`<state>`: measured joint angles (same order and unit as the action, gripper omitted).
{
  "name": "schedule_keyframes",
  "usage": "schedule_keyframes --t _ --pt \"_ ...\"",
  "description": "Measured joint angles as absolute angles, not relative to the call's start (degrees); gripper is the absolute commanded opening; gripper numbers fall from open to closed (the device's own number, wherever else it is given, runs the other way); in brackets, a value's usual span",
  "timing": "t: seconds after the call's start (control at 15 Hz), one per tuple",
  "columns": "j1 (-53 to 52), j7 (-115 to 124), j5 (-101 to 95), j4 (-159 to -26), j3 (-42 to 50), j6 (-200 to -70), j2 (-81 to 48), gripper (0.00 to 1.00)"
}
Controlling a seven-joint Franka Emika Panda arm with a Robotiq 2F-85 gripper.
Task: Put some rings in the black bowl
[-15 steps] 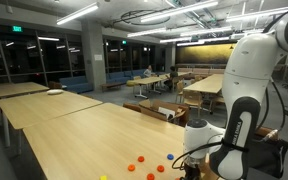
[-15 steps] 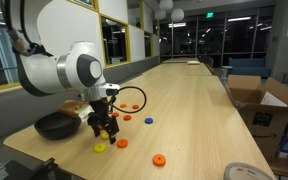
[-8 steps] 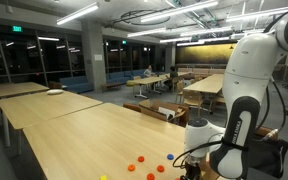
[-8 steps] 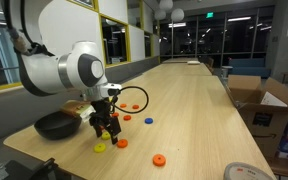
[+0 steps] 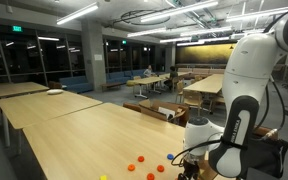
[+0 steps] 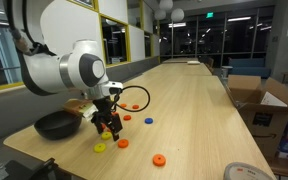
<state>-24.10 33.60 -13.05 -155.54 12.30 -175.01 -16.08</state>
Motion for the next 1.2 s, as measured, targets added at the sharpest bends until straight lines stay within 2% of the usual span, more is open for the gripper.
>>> schedule_keyframes --t 0.73,1.2 --pt "-13.10 29.33 -12.02 -154.07 1.47 -175.48 -16.17 1.00" --pt "-8.74 18.39 0.78 -153.74 -4.13 -174.02 -16.20 1.00"
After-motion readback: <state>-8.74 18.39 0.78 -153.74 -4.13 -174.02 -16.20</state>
